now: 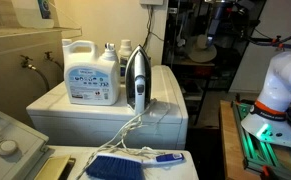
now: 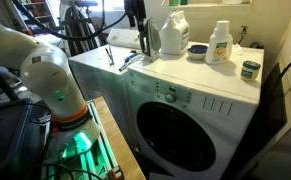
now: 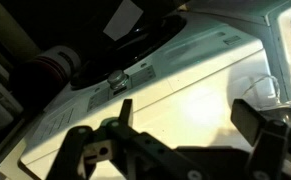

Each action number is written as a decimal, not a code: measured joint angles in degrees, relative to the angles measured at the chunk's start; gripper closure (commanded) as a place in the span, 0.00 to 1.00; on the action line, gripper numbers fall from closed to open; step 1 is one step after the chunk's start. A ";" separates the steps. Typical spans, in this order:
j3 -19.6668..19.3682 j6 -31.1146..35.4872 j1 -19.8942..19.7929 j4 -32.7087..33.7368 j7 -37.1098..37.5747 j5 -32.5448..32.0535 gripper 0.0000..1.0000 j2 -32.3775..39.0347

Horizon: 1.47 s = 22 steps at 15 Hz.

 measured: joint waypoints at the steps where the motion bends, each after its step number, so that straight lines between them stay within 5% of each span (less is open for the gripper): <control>1: 0.00 0.00 0.00 0.00 0.00 0.00 0.00 0.00; 9: -0.83 2.99 -2.90 2.29 1.45 -0.26 0.00 3.23; 17: -2.11 18.81 -8.97 17.76 12.98 -1.79 0.00 26.88; 22: -2.13 20.92 -9.98 23.20 16.95 -3.12 0.00 35.14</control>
